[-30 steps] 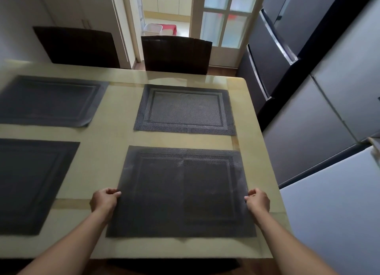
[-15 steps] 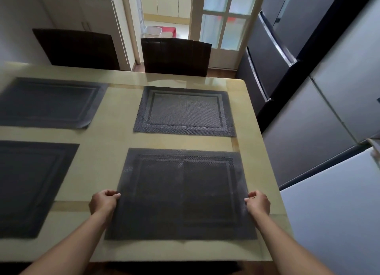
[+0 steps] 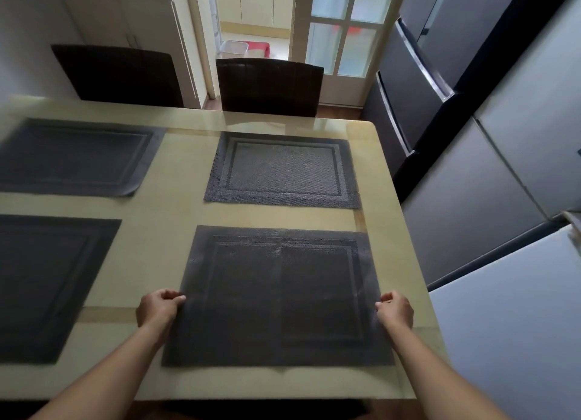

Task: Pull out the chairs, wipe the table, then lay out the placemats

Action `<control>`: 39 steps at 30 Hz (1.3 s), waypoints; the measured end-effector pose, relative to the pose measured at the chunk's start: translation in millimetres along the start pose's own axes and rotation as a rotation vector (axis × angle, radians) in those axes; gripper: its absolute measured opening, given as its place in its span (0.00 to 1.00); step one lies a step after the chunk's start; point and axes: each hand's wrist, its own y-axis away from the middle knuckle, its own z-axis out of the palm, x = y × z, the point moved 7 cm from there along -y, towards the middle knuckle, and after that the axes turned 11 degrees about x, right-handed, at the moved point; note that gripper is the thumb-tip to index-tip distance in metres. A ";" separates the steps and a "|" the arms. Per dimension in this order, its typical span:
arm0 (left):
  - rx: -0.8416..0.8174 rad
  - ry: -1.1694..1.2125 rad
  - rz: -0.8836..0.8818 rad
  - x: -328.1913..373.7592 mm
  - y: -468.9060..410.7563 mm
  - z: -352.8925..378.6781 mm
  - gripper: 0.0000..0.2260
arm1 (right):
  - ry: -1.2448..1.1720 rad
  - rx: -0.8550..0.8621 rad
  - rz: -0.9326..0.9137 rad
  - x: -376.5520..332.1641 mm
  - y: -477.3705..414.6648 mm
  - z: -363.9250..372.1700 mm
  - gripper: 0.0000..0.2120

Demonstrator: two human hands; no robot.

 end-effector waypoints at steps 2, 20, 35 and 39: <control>0.005 -0.009 0.008 -1.0 -1.3 0.4 0.03 | -0.002 0.001 -0.002 0.2 0.0 -0.1 0.05; -0.315 -0.618 0.784 40.5 64.8 46.3 0.32 | 0.502 -0.236 -0.780 -46.9 78.5 32.6 0.32; -0.471 -0.684 0.697 27.5 69.2 53.4 0.34 | 0.531 -0.359 -0.722 -37.4 85.7 42.8 0.31; -0.422 -0.562 0.650 32.7 72.3 43.0 0.28 | 0.451 -0.330 -0.678 -36.8 83.6 29.8 0.29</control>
